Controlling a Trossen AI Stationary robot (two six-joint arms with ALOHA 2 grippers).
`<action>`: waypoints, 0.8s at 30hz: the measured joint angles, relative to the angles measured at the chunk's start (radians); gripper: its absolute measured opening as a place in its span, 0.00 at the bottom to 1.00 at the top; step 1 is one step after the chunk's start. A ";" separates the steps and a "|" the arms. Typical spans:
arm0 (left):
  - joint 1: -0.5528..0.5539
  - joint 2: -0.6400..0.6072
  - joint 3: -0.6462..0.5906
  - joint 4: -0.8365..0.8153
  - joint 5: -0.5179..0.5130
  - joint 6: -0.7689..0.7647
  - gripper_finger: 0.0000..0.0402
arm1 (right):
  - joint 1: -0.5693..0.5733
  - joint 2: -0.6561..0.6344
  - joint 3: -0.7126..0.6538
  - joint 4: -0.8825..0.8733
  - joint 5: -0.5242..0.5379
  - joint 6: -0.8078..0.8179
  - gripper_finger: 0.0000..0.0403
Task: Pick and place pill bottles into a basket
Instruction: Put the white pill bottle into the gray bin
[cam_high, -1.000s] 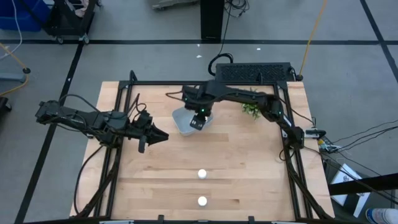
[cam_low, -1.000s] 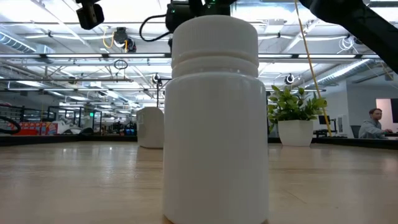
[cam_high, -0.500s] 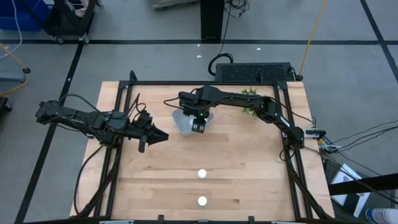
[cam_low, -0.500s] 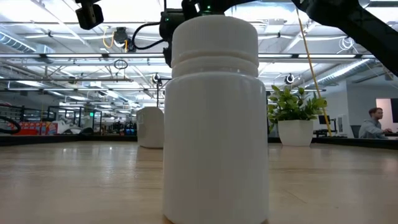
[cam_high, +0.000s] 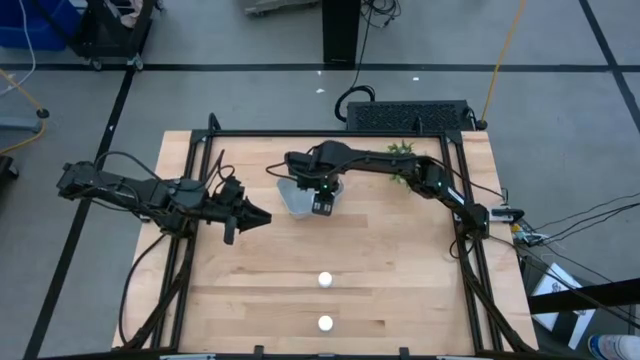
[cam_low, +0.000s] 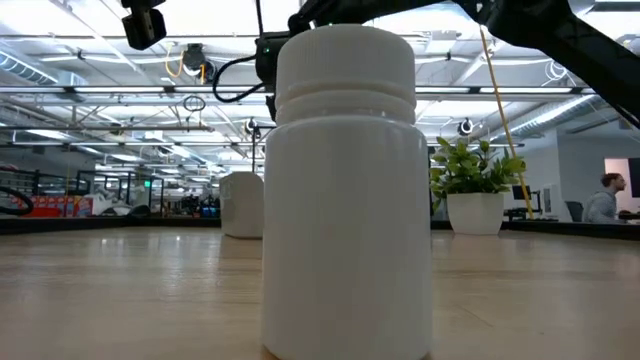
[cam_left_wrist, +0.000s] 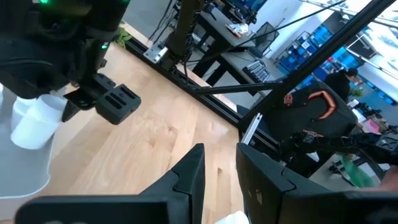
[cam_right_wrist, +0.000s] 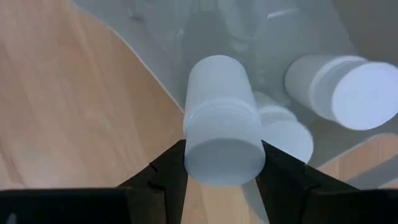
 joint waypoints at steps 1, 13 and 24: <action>0.000 0.000 0.000 -0.001 0.000 0.000 0.24 | 0.002 0.004 0.000 -0.002 0.002 -0.001 0.37; 0.000 0.000 0.000 -0.002 0.001 0.003 0.24 | -0.009 0.009 0.000 -0.019 0.024 -0.005 0.37; 0.000 0.000 0.000 -0.026 0.002 0.002 0.24 | -0.002 0.009 0.000 0.063 0.025 0.009 0.37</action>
